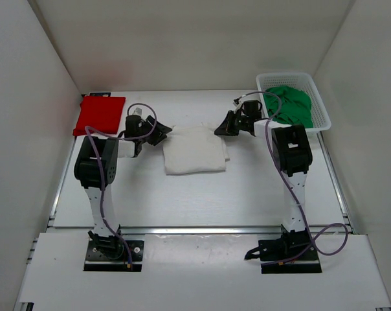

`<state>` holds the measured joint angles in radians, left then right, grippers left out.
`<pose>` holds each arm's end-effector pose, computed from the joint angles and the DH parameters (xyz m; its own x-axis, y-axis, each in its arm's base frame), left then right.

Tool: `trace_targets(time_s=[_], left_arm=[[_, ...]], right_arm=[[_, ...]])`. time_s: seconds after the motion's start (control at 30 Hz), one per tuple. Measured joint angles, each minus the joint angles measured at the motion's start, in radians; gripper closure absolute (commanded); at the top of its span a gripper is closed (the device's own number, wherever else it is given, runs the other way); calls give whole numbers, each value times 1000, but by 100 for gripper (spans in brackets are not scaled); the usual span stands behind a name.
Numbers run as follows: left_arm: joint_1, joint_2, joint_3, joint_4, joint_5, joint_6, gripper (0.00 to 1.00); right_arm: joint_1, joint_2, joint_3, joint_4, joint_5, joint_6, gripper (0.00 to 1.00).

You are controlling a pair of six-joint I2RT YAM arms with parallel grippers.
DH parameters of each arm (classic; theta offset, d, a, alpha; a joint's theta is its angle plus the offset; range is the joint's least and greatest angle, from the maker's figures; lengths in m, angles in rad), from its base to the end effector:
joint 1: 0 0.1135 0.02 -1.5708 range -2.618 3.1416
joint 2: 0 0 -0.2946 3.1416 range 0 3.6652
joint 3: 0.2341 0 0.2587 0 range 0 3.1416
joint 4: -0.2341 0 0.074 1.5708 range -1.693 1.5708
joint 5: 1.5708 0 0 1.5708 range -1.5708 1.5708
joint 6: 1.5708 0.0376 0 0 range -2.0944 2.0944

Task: Fold and stack the t-shirts
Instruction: Put the neatly folded tshirt into the corner of the board with the left arm

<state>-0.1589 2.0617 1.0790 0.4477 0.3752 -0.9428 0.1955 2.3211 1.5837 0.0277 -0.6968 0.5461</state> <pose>0.4344 -0.0836 0.1417 -0.6668 -0.6557 -0.3542 -0.1380 0.5757 -0.8059 0.5108 0.1258 0.1372 -0.8716 0.2334 -0.4310 -0.2034 0.6278 0.7513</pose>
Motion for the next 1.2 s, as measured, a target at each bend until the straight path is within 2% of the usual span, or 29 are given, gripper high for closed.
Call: trace_targets(time_s=[0.1, 0.13, 0.2, 0.3, 0.37, 0.47, 0.57, 0.7, 0.73, 0.8, 0.83, 0.93, 1.0, 1.2], left_arm=[[37, -73, -71, 5, -10, -3, 40], [48, -109, -103, 1, -21, 2, 41], [67, -176, -153, -16, -54, 24, 39], [56, -264, -200, -60, -115, 84, 32], [24, -296, -222, -79, -144, 127, 30], [-28, -299, -246, -113, -156, 178, 30], [-64, -262, -251, -161, -156, 211, 34], [-82, -222, -223, -147, -144, 222, 41], [-87, -205, -208, -142, -136, 221, 45], [-101, -152, -164, -119, -110, 216, 68], [-111, -123, -142, -106, -98, 207, 73], [-142, -35, -53, -88, -46, 184, 95], [-164, 7, 15, -103, -28, 174, 100], [-195, 100, 335, -299, 2, 187, 100]], right_arm=[[1, -21, -20, 0, 2, 0, 100], [2, -35, -29, -2, 2, 0, 96], [8, -69, -50, -5, 4, 4, 84], [16, -152, -95, -5, 9, 10, 55], [26, -220, -126, 2, 11, 6, 52], [43, -346, -211, 42, 21, 6, 51], [57, -476, -333, 103, 24, 17, 51], [64, -584, -468, 176, 22, 45, 54], [64, -601, -500, 198, 21, 56, 54], [64, -629, -560, 225, 16, 69, 55], [64, -639, -584, 235, 15, 76, 54], [61, -686, -673, 254, 16, 84, 57], [56, -743, -756, 273, 18, 91, 58], [64, -991, -1040, 321, 53, 124, 57]])
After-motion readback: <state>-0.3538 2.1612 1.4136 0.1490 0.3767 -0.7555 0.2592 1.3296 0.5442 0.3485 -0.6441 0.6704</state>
